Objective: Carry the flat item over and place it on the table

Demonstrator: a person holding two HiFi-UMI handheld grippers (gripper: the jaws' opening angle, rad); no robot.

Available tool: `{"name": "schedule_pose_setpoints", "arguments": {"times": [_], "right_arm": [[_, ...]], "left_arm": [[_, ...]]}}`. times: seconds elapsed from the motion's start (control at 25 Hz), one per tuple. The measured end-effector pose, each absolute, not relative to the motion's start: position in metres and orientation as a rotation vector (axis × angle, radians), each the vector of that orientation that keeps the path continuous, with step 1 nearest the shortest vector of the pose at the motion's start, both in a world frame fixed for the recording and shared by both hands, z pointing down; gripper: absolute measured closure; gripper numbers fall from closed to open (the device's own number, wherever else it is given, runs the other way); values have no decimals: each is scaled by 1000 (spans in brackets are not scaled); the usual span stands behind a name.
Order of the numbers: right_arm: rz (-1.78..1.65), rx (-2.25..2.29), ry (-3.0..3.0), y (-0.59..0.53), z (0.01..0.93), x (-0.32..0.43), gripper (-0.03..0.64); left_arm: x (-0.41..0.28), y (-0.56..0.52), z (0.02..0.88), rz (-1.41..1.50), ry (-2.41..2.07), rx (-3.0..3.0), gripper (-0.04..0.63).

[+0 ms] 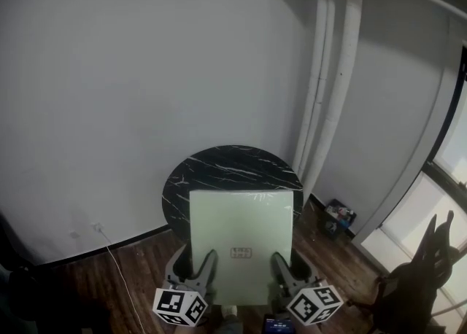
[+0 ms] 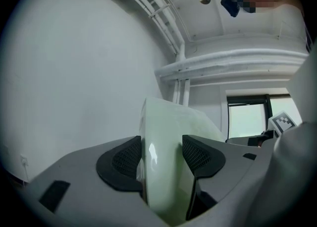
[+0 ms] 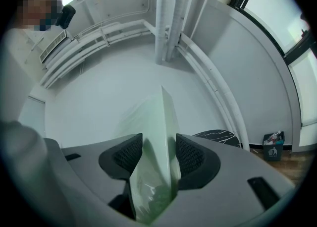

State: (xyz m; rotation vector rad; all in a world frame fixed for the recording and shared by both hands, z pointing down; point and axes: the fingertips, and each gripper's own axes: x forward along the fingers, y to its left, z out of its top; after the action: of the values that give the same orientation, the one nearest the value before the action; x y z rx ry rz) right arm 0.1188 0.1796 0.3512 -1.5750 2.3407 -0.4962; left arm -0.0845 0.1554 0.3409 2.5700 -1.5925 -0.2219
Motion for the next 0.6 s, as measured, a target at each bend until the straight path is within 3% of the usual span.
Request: {"name": "schedule_pose_setpoints", "arguments": {"times": [0.6], "right_arm": [[-502,-1652,2312,7,350,114,420]], "left_arm": [[-88,-30,346,-240,-1477,2581,327]]}}
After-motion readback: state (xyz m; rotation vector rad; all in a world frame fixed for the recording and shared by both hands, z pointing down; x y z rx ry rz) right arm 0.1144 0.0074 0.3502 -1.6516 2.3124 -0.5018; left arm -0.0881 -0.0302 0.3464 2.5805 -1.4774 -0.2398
